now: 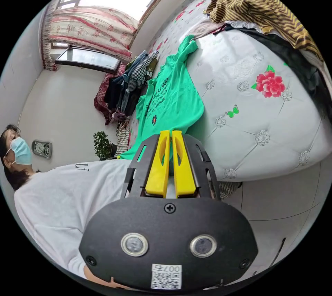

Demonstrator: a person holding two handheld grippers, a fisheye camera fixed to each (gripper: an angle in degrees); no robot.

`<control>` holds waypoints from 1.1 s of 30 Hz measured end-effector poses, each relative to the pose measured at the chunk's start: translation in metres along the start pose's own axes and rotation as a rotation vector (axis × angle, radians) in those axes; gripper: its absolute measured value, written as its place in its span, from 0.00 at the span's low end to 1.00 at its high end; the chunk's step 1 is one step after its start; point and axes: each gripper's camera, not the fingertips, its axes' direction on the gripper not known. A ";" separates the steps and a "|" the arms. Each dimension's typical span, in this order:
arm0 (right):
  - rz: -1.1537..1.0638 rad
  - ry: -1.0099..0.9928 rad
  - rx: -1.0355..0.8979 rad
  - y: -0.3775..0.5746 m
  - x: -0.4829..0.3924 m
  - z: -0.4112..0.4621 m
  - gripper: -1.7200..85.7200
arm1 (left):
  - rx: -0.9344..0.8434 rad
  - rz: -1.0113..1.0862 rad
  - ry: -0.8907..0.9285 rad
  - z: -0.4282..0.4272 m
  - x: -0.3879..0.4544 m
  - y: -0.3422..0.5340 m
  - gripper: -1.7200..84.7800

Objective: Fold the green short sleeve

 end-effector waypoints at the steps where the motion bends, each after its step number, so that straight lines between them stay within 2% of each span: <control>1: -0.013 -0.029 -0.002 0.000 -0.006 -0.005 0.02 | -0.003 0.038 0.017 -0.007 0.008 -0.001 0.02; 5: -0.058 -0.079 0.013 -0.020 -0.021 -0.011 0.02 | 0.011 0.154 0.048 -0.018 0.029 -0.016 0.02; 9: -0.074 -0.105 0.055 -0.078 -0.027 0.002 0.02 | 0.074 0.104 0.103 -0.008 0.018 -0.066 0.02; 12: -0.099 -0.021 0.091 -0.144 -0.046 0.031 0.03 | 0.148 0.027 0.097 0.010 0.011 -0.126 0.04; 16: -0.014 0.148 0.212 -0.208 -0.065 0.072 0.06 | 0.295 -0.129 -0.019 0.033 0.002 -0.183 0.18; 19: -0.062 0.247 0.133 -0.218 -0.070 0.097 0.07 | 0.307 -0.148 -0.092 0.035 -0.003 -0.189 0.19; 25: -0.098 0.485 -0.122 -0.184 -0.027 0.144 0.08 | 0.122 -0.051 -0.256 0.056 -0.023 -0.150 0.18; 33: -0.134 0.458 -0.226 -0.185 -0.007 0.181 0.08 | -0.114 0.055 -0.405 0.116 -0.030 -0.150 0.14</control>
